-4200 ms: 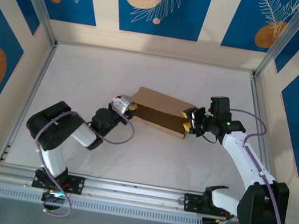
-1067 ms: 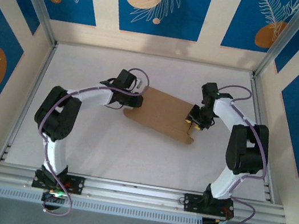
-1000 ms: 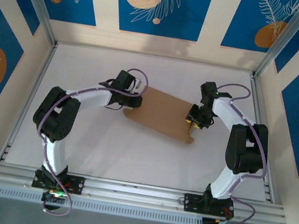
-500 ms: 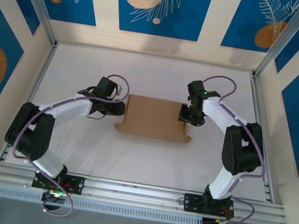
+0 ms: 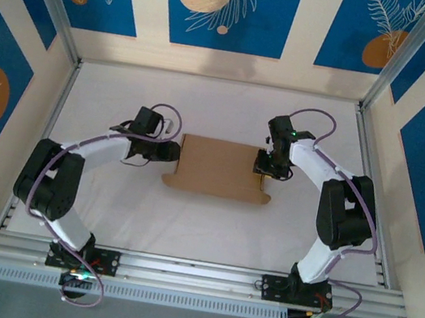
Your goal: Fold the paper box
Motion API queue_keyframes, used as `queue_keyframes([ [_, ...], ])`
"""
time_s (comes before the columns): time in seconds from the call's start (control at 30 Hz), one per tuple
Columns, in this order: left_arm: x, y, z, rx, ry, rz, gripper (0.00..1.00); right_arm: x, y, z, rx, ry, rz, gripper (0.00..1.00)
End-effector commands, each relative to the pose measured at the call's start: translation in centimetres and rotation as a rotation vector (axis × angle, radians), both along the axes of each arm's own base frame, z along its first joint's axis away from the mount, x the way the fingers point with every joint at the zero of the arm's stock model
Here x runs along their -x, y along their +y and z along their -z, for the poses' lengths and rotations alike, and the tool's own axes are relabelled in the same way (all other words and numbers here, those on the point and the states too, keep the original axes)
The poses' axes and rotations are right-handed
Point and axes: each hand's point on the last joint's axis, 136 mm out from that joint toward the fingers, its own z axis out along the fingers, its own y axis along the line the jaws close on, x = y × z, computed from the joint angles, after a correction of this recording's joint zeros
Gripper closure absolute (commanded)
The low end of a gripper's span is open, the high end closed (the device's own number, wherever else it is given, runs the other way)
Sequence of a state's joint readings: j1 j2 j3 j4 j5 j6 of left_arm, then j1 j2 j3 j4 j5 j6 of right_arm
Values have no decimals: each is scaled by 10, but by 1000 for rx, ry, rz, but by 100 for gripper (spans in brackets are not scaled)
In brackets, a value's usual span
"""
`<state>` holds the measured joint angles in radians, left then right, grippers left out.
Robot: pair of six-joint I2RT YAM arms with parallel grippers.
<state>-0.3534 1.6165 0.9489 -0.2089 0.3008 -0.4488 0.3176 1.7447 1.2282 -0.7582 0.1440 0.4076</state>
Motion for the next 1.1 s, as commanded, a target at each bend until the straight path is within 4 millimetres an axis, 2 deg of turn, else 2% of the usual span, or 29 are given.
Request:
queue_keyframes([
  [0.0,6,-10,0,73,19,22,55,12,4,7,-23,48,-23,66],
  [0.27,11,-13,37,34,119,29,56,13,8,6,-33,47,-34,66],
  [0.47,21,-14,55,-54,144,48,59,17,5,11,1,51,-39,66],
  [0.77,42,0,85,-207,198,50,64,21,4,24,60,82,-37,66],
  [0.93,51,4,96,-257,215,65,65,23,5,32,92,105,-30,67],
  [1.07,52,1,98,-256,219,68,66,26,14,40,89,131,-39,67],
])
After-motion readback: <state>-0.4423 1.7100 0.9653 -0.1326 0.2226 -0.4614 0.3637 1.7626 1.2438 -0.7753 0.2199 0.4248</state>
